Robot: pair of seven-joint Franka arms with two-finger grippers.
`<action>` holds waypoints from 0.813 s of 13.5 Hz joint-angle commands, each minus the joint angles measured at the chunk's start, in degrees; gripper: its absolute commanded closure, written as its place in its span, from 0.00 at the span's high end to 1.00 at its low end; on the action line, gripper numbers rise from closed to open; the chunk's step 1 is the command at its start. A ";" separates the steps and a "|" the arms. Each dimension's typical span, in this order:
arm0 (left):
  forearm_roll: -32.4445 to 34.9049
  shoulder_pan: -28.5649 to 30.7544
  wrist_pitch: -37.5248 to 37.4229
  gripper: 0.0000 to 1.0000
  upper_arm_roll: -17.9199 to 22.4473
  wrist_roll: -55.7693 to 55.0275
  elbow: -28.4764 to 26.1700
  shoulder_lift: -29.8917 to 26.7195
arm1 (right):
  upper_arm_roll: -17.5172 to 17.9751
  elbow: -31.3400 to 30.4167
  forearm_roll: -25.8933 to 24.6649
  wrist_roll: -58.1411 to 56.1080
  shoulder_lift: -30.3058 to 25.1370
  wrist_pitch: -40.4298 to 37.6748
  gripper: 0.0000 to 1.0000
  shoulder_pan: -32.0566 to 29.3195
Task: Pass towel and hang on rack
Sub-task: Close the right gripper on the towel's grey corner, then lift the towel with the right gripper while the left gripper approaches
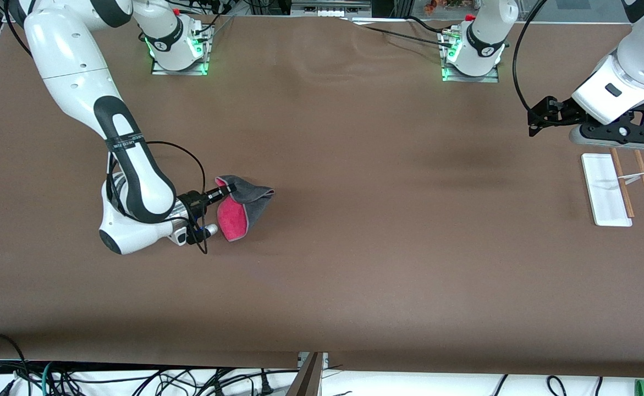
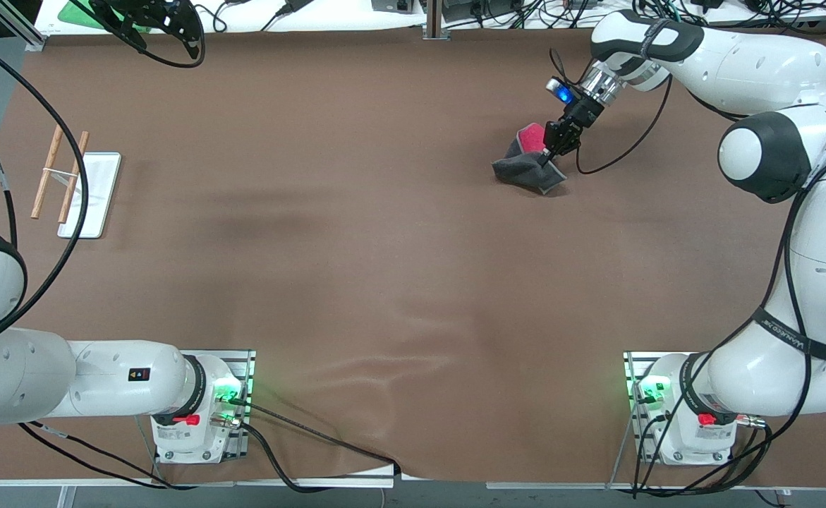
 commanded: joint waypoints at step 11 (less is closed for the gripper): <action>-0.29 0.27 -0.94 1.00 0.07 0.29 1.57 1.12 | 10.45 21.13 -3.54 0.24 -3.57 -8.30 0.00 0.06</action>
